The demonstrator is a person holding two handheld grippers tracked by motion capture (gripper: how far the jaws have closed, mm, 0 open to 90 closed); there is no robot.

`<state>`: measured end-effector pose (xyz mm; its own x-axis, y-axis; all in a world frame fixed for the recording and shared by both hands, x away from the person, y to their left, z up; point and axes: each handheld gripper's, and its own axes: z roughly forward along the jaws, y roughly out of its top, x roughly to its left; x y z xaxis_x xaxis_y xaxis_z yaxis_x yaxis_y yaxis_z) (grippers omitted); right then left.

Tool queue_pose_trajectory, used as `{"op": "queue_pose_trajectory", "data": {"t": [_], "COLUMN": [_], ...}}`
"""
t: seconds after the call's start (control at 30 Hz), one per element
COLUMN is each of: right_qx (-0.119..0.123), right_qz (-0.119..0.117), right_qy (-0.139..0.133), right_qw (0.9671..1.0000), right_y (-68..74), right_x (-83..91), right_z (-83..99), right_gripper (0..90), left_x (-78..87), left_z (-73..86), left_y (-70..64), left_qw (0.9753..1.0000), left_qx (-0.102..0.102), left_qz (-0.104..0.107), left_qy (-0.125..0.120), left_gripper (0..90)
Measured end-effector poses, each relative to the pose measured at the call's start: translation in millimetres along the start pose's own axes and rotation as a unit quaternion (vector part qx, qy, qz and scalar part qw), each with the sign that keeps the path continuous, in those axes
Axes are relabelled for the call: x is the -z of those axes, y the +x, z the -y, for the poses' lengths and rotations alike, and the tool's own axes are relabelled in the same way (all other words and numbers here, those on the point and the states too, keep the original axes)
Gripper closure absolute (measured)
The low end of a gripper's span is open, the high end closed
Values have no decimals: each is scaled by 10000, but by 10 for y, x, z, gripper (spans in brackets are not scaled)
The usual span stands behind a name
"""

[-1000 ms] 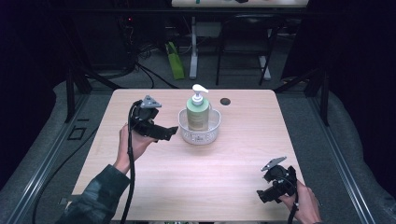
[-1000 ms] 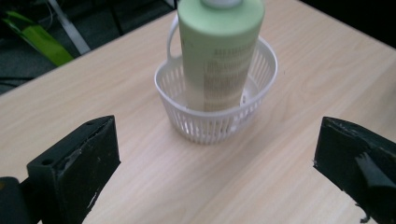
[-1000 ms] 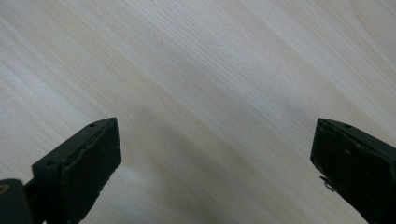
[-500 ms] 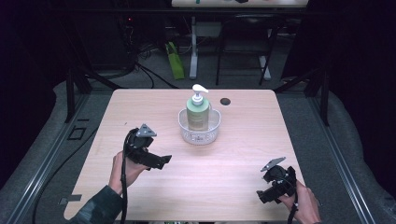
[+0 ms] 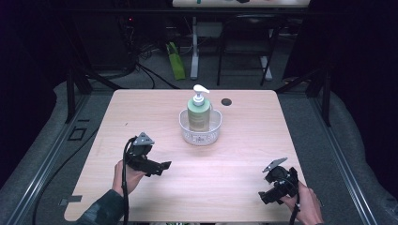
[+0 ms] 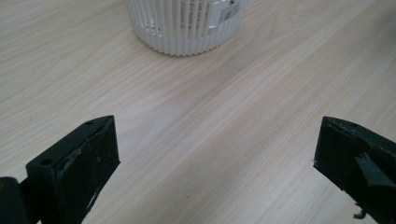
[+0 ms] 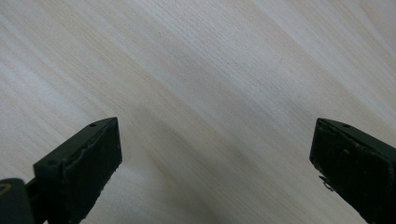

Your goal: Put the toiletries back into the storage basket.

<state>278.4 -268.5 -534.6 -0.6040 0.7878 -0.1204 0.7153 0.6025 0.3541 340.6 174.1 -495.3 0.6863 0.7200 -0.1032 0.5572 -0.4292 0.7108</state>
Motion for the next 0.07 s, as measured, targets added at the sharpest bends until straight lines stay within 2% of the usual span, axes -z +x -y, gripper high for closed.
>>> {"op": "queue_pose_trajectory", "data": {"t": [0.07], "right_qx": [-11], "right_qz": [-24], "right_qy": [12], "right_qw": [10000], "right_y": [-4], "right_x": [-2], "right_z": [2], "right_gripper": [17], "left_x": [-20], "left_z": [13], "left_y": [22], "left_qw": [10000], "left_qx": [10], "left_qz": [26], "left_qy": [7], "left_gripper": [0]}}
